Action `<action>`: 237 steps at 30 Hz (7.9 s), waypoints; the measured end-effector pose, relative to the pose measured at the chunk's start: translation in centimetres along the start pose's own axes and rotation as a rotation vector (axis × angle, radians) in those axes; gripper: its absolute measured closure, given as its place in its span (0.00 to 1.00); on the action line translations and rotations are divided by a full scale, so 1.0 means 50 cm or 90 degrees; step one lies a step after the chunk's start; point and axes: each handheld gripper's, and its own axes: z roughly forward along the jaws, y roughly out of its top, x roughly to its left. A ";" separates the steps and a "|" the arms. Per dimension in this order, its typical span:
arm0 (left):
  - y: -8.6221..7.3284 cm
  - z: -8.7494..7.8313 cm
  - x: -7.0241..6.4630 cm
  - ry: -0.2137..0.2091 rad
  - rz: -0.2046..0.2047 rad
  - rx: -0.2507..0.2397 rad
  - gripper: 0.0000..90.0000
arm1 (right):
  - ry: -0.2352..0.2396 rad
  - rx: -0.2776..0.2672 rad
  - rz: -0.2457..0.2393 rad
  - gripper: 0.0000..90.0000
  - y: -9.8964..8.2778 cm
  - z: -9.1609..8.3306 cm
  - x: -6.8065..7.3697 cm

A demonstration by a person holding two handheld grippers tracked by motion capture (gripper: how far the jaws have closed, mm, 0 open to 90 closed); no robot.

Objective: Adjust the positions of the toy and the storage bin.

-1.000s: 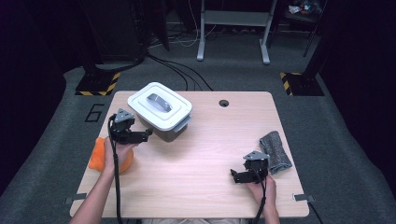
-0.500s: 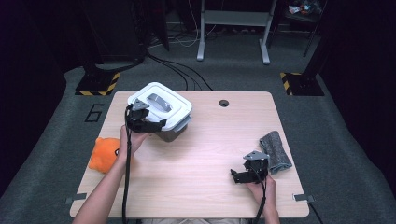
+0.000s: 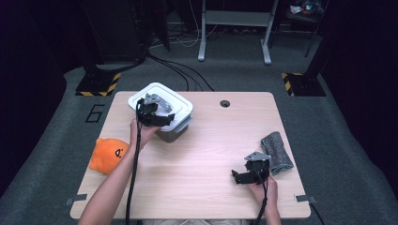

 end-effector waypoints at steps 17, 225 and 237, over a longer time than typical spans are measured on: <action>0.008 0.034 -0.010 -0.027 0.023 -0.014 0.19 | -0.001 -0.001 0.000 0.00 0.000 0.000 0.000; -0.344 -0.080 -0.193 -0.042 0.095 0.094 0.13 | -0.164 0.079 0.138 0.51 0.014 -0.052 -0.215; -0.345 -0.078 -0.192 -0.040 0.072 0.100 0.14 | -0.179 0.064 0.155 0.79 0.011 -0.074 -0.215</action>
